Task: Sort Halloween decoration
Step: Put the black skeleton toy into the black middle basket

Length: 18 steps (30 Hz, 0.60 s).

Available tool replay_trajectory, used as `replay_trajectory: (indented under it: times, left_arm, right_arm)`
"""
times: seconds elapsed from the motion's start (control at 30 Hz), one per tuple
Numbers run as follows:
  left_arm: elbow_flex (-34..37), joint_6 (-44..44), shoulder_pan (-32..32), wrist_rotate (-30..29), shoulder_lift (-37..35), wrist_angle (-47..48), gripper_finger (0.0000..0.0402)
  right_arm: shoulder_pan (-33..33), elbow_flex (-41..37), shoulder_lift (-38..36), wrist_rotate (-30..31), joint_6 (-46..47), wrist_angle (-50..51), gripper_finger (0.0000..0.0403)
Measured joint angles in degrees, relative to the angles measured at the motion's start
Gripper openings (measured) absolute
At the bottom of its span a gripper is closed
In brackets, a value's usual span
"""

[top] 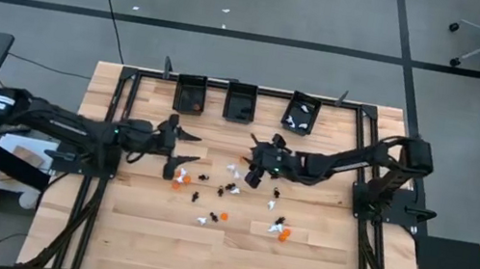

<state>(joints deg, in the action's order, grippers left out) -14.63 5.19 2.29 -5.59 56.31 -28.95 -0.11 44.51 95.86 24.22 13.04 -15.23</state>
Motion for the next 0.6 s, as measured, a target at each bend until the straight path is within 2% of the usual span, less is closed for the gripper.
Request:
replay_trajectory:
  times: [0.1,0.23,0.43,0.6]
  left_arm:
    - [0.02,-2.05,-0.63,4.15,4.17,-1.69,0.0254]
    - [-0.01,-5.69,-5.07,4.13,7.36,-3.05,0.0254]
    - [0.00,-9.82,-15.69,-1.06,12.74,-2.90,0.0241]
    - [0.00,-16.07,-18.80,-6.01,19.23,-5.46,0.0226]
  right_arm:
    - [1.33,-3.85,-1.49,0.35,1.96,-4.24,0.0189]
    - [3.44,-8.78,-1.88,2.15,2.84,-13.08,0.0189]
    - [3.38,-12.79,-1.58,3.71,1.58,-20.11,0.0189]
    - [2.30,-13.36,-1.58,0.79,0.46,-22.06,0.0189]
